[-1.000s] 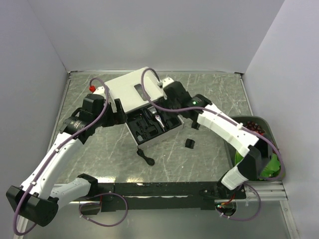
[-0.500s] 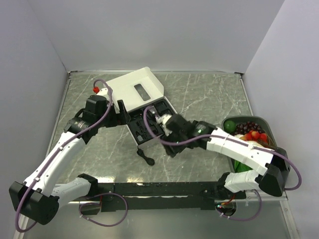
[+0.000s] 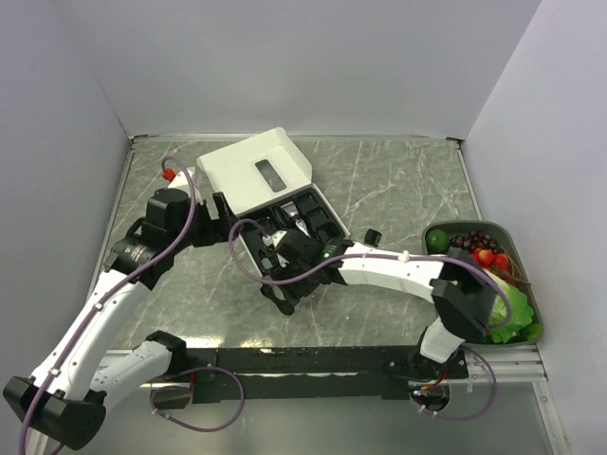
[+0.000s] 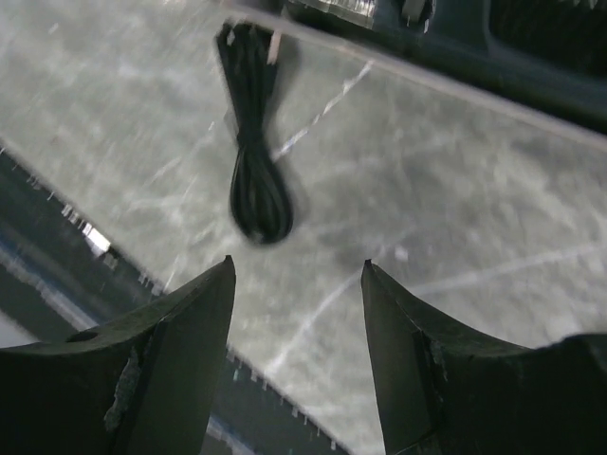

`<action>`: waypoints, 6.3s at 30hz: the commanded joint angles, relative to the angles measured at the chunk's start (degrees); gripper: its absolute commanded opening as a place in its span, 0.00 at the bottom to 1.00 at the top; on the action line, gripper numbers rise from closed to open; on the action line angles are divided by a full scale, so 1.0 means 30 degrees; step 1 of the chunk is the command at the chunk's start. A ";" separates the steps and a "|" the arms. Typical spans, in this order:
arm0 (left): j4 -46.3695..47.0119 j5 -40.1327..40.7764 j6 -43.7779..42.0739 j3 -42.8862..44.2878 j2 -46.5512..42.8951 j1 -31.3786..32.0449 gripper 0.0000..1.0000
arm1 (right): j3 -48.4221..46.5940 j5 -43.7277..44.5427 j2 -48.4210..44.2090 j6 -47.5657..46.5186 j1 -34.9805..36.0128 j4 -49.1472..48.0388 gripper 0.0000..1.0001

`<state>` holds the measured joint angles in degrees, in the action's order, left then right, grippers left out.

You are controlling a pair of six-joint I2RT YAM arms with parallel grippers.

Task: Sort the hair-cutting tools

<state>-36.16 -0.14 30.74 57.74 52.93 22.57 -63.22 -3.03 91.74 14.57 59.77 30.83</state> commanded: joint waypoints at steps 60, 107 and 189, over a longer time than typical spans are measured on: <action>-0.2300 0.3794 0.1382 0.1233 -0.2171 0.0007 0.97 | -1.1523 0.4228 0.2021 0.2111 -0.0058 0.5485 0.00; -0.3268 0.3094 0.1647 0.0120 -0.4693 0.0007 0.97 | -2.1085 0.5492 1.3949 1.6355 -0.2959 0.7683 0.00; 0.0277 0.2508 0.1033 -0.1404 -0.0825 0.0007 0.96 | -0.4738 0.3268 0.4780 0.4781 -0.9202 0.1882 0.44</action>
<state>-34.46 5.08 35.11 51.75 52.31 22.57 -79.40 10.61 109.86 26.15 29.93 36.03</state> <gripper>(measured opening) 0.966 0.444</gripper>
